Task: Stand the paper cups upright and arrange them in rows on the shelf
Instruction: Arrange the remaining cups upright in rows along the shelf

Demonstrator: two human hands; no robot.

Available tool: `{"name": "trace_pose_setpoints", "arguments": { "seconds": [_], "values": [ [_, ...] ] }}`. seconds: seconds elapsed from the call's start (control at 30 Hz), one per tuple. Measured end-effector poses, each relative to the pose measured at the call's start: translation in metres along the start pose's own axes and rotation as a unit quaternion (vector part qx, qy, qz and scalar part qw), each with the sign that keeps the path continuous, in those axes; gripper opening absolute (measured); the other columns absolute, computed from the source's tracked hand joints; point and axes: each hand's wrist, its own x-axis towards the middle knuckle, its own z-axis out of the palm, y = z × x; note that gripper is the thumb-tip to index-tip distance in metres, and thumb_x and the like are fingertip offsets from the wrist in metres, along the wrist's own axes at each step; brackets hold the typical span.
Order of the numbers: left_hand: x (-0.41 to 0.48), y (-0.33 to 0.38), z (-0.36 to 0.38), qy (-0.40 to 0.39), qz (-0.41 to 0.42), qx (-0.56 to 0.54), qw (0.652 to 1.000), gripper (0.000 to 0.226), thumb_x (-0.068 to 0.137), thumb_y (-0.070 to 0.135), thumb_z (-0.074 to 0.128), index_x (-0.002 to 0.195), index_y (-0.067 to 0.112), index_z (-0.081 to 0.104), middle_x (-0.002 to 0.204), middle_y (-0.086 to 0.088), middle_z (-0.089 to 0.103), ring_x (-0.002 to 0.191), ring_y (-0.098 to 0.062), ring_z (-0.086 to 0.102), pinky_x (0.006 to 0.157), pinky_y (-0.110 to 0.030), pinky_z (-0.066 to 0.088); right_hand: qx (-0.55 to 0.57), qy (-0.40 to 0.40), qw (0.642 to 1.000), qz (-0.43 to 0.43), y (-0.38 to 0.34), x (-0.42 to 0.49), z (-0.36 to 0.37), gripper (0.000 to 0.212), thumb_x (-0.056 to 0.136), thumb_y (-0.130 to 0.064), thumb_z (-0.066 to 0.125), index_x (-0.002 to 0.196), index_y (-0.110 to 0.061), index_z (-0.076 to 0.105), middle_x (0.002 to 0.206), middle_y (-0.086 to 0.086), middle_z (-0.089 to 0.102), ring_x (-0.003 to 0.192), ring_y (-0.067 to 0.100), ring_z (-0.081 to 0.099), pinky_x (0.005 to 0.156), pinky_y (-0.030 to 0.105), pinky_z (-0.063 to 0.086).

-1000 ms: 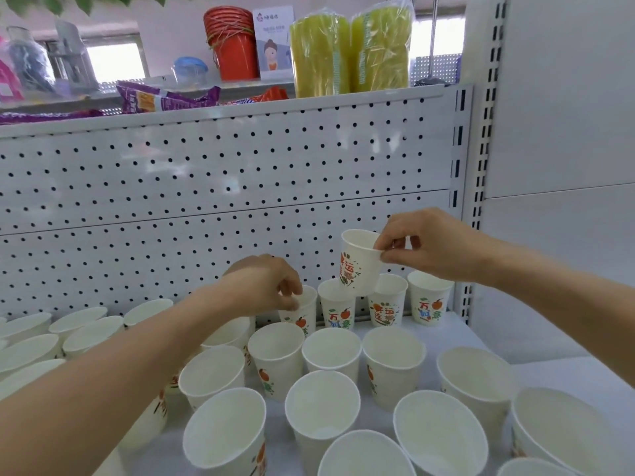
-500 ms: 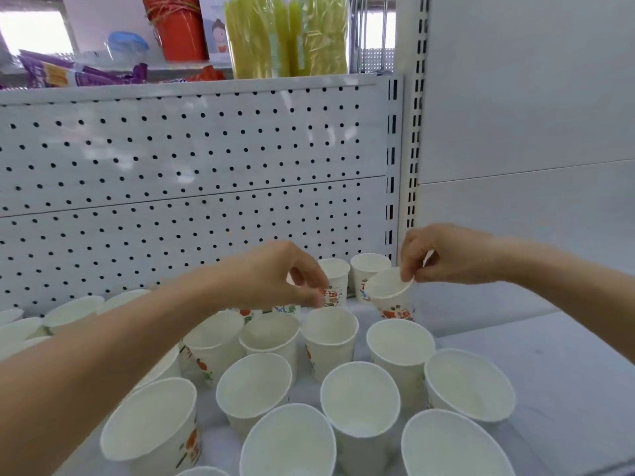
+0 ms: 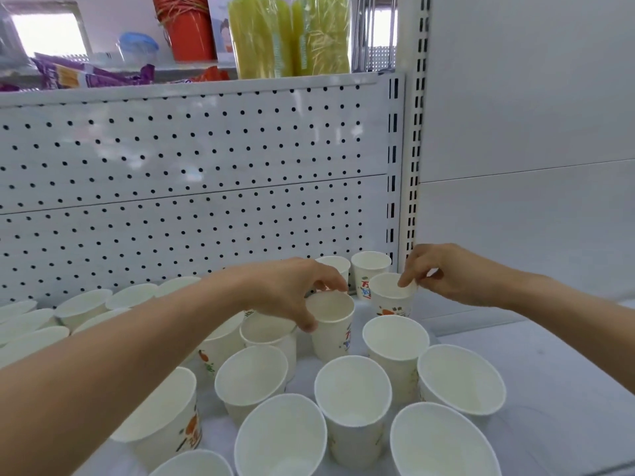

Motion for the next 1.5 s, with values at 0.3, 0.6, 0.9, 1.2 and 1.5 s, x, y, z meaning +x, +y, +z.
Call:
{"name": "trace_pose_setpoints", "arguments": {
  "seconds": [0.3,0.6,0.9,1.2,1.5],
  "values": [
    [0.007,0.011,0.008,0.071,-0.119,0.136,0.981,0.082,0.064,0.085,0.055,0.122,0.028,0.052,0.111,0.012,0.061,0.096,-0.013,0.054,0.091,-0.035,0.037,0.035,-0.012,0.994,0.107,-0.020,0.001,-0.003,0.058,0.078,-0.068,0.057,0.120,-0.029,0.054,0.109,-0.009,0.060,0.095,0.005,0.058,0.081,0.028,0.049],
    [0.010,-0.007,0.006,0.052,-0.077,-0.028,0.995,0.079,0.065,0.054,0.080,0.133,0.032,0.047,0.128,0.015,0.056,0.106,-0.008,0.056,0.093,-0.032,0.048,0.051,-0.027,0.991,0.119,-0.018,0.009,0.011,0.073,0.072,-0.054,0.075,0.135,-0.031,0.045,0.115,-0.008,0.055,0.096,0.009,0.058,0.087,0.027,0.049],
    [0.020,0.005,0.016,0.110,-0.132,0.066,0.983,0.074,0.064,0.079,0.063,0.118,0.030,0.049,0.109,0.013,0.059,0.097,-0.011,0.054,0.097,-0.036,0.036,0.057,-0.005,0.992,0.108,-0.020,0.012,0.013,0.074,0.074,-0.049,0.076,0.136,-0.026,0.043,0.110,-0.006,0.057,0.089,0.003,0.057,0.072,0.017,0.044],
    [0.036,0.002,0.018,0.128,-0.093,-0.042,0.987,0.068,0.065,0.054,0.080,0.119,0.024,0.052,0.112,0.009,0.060,0.096,-0.012,0.058,0.086,-0.035,0.050,0.041,-0.001,0.993,0.109,-0.020,0.014,0.018,0.076,0.072,-0.056,0.072,0.134,-0.026,0.039,0.114,-0.003,0.058,0.091,0.009,0.058,0.074,0.023,0.045],
    [0.023,-0.001,0.005,0.163,-0.098,-0.083,0.978,0.063,0.072,0.068,0.065,0.120,0.029,0.053,0.116,0.013,0.057,0.099,-0.008,0.057,0.082,-0.030,0.051,-0.010,0.008,0.992,0.124,-0.026,0.013,0.010,0.071,0.078,-0.061,0.065,0.134,-0.027,0.039,0.119,-0.006,0.055,0.098,0.011,0.055,0.085,0.033,0.049]
  ]
}}
